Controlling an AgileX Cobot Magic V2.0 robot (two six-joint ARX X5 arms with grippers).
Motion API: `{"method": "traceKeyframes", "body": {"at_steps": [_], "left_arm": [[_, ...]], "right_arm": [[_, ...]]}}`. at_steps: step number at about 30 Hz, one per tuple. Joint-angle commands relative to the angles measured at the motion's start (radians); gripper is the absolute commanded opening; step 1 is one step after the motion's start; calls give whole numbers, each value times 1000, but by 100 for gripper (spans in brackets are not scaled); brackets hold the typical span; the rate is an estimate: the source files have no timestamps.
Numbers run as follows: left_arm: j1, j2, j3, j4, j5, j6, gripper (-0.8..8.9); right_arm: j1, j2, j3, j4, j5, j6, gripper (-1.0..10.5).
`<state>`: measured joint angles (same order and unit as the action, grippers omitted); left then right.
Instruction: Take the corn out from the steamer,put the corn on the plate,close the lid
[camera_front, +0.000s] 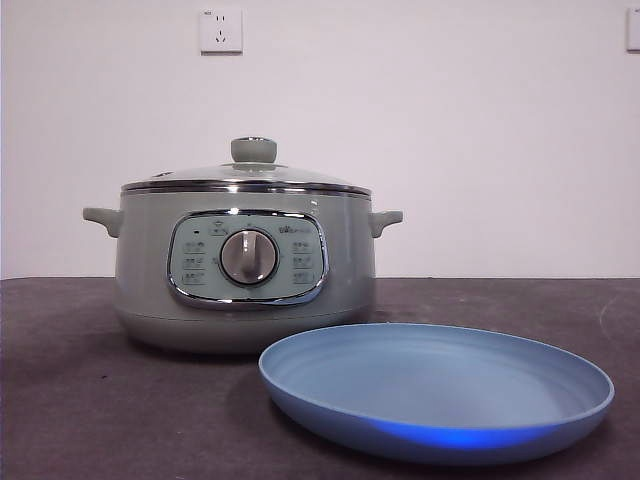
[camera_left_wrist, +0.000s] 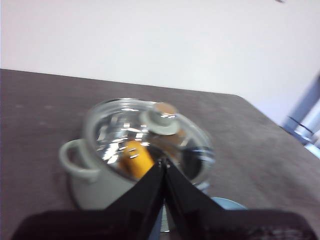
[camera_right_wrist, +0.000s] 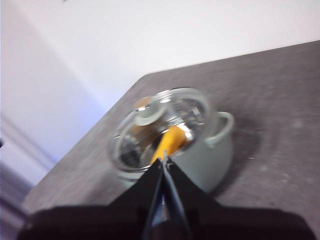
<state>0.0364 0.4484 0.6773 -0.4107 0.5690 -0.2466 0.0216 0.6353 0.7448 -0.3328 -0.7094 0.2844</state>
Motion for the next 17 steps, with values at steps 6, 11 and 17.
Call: {"method": "traceKeyframes", "body": {"at_steps": [6,11,17], "left_arm": [[-2,184,242,-166,88,130,-7],[-4,269,378,-342,101,229,-7],[-4,307,438,-448,114,277,-7]], "right_arm": [[59,207,303,-251,-50,-222,-11],[106,296,416,-421,-47,-322,-11],[167,335,436,-534,3,-381,-11]]}}
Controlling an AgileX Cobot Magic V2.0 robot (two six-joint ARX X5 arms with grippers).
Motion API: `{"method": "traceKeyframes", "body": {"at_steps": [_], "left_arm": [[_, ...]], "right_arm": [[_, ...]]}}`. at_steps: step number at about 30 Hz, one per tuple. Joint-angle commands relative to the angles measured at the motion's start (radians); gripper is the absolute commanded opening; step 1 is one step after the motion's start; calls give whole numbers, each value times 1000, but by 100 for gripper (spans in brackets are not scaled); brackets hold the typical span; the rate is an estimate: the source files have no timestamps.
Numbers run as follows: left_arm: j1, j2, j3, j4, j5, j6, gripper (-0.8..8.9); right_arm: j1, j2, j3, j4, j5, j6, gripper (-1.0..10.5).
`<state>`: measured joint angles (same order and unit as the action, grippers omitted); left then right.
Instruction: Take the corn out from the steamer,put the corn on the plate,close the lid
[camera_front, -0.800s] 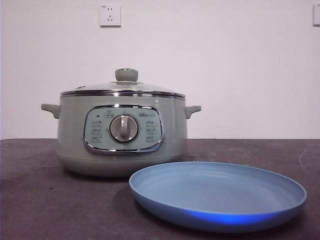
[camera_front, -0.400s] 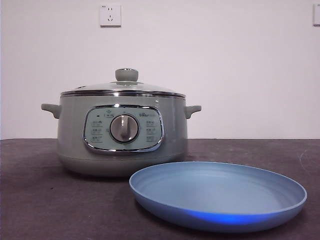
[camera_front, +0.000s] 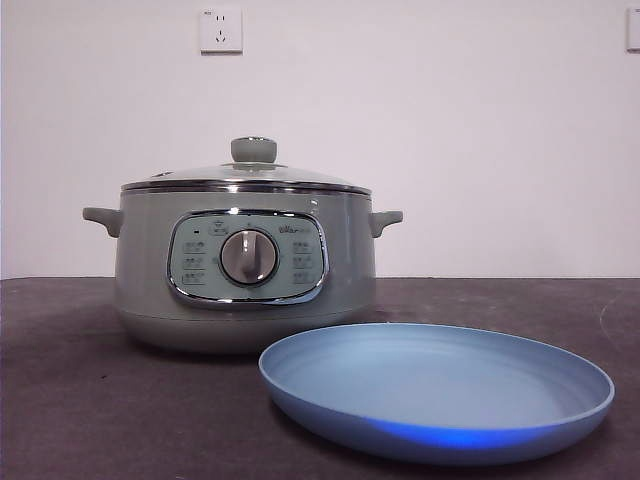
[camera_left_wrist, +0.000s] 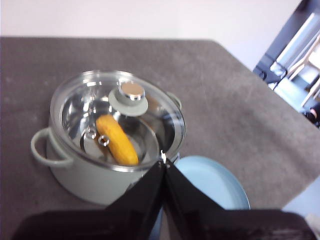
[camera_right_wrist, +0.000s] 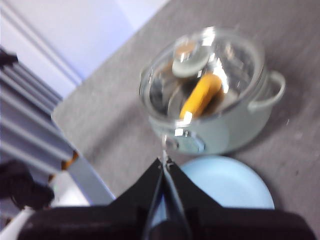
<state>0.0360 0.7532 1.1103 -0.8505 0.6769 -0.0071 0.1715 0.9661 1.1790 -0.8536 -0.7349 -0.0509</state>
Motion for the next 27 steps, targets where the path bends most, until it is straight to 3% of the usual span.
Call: {"method": "traceKeyframes", "body": {"at_steps": [1,3,5,6,9,11,27], "left_arm": [[-4,3,5,-10,6,37,-7],[-4,3,5,-13,7,37,2],[-4,3,5,-14,8,35,46],[-4,3,5,-13,8,34,149],[-4,3,5,-10,9,34,585],[-4,3,5,-6,10,34,605],[-46,60,5,69,8,35,604]], "right_arm": [[27,5,2,-18,46,-47,-10],[42,5,2,-15,57,-47,35],[47,5,2,-14,57,-43,150],[47,5,2,-14,57,-42,244],[47,5,2,-15,57,-33,528],[47,5,2,-15,57,-32,606],[47,5,2,-15,57,-32,603]]}}
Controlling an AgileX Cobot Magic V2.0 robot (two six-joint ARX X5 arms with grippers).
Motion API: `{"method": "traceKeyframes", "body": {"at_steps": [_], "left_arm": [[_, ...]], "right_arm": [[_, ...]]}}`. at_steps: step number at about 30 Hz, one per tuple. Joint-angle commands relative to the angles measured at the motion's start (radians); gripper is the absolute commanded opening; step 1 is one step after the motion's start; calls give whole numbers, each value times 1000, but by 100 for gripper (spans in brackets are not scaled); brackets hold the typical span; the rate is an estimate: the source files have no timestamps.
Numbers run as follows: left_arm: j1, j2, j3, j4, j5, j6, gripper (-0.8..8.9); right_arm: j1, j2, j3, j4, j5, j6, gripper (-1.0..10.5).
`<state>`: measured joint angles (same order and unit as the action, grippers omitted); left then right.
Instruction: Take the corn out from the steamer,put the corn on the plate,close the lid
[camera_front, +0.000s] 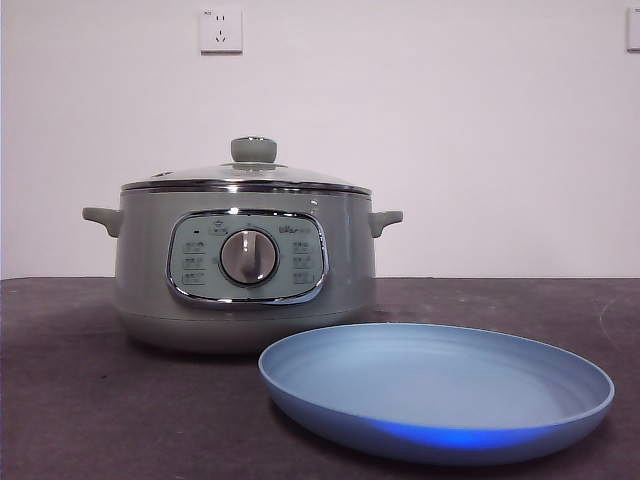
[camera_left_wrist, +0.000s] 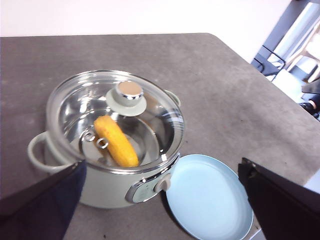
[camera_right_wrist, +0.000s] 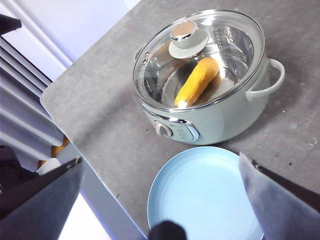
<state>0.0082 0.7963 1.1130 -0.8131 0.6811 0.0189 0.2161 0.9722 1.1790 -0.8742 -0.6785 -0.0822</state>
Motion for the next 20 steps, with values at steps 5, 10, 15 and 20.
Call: {"method": "traceKeyframes", "body": {"at_steps": [5,10,15,20], "left_arm": [[-75,81,3,155,0,6,604],[-148,179,3,310,-62,-26,604],[-219,304,3,471,-153,-25,604],[-283,442,8,622,-258,-25,602]], "right_arm": [[2,-2,2,5,1,-1,603],[2,-2,2,5,2,-1,603],[2,-2,2,2,4,0,603],[2,-2,2,-5,5,-1,603]]}}
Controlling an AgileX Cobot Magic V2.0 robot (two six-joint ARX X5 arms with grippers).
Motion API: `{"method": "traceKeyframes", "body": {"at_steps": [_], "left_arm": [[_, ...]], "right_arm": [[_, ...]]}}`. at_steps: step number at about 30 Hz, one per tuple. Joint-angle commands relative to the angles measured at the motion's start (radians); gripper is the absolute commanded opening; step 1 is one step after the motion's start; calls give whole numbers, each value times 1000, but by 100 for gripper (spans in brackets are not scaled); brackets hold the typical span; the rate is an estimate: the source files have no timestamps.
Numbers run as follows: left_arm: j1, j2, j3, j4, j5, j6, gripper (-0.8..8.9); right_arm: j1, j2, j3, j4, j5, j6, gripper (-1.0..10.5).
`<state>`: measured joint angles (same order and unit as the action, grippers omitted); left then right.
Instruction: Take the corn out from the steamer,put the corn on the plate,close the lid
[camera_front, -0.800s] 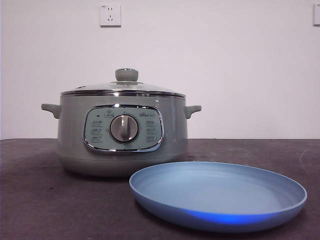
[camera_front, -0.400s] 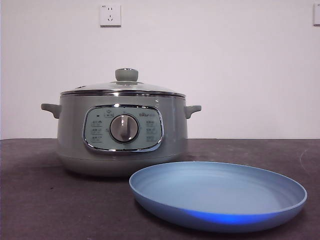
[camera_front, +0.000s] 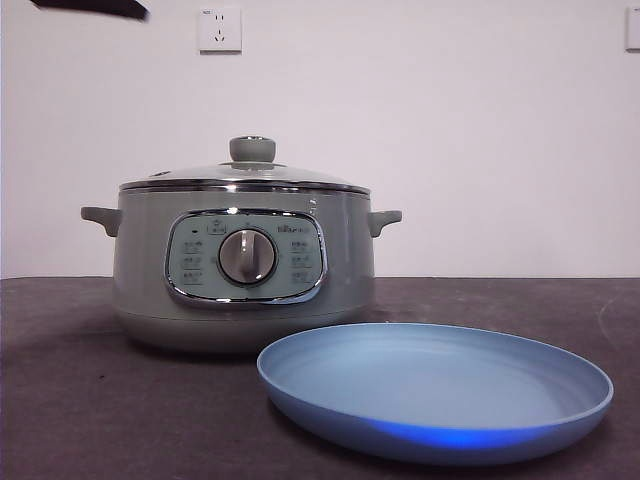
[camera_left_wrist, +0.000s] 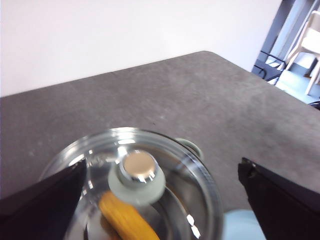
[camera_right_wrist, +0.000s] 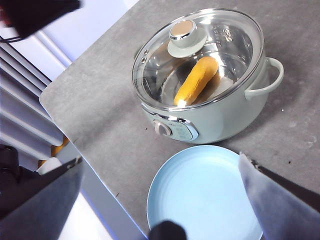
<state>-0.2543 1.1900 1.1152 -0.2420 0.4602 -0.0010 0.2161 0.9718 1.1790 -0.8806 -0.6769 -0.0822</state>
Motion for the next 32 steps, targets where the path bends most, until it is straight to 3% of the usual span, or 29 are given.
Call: {"method": "traceKeyframes", "body": {"at_steps": [1,10,14,20,29,30,32], "left_arm": [[-31,76,6,79,-56,-1,602],[-81,272,6,266,-166,5,602],[-93,333,6,307,-172,5,602],[-128,396,6,338,-179,5,602],[-167,424,6,337,-264,5,592],[-172,424,6,337,-283,5,542],[-176,424,6,327,-284,5,300]], "right_arm": [[2,-1,2,1,3,-1,602],[2,-1,2,-23,3,-1,602],[2,-1,2,-38,5,-1,599],[2,-1,2,-41,6,-1,599],[2,-1,2,-43,6,-1,599],[2,-1,2,-43,6,-1,599],[2,-1,2,-43,6,-2,599]]}}
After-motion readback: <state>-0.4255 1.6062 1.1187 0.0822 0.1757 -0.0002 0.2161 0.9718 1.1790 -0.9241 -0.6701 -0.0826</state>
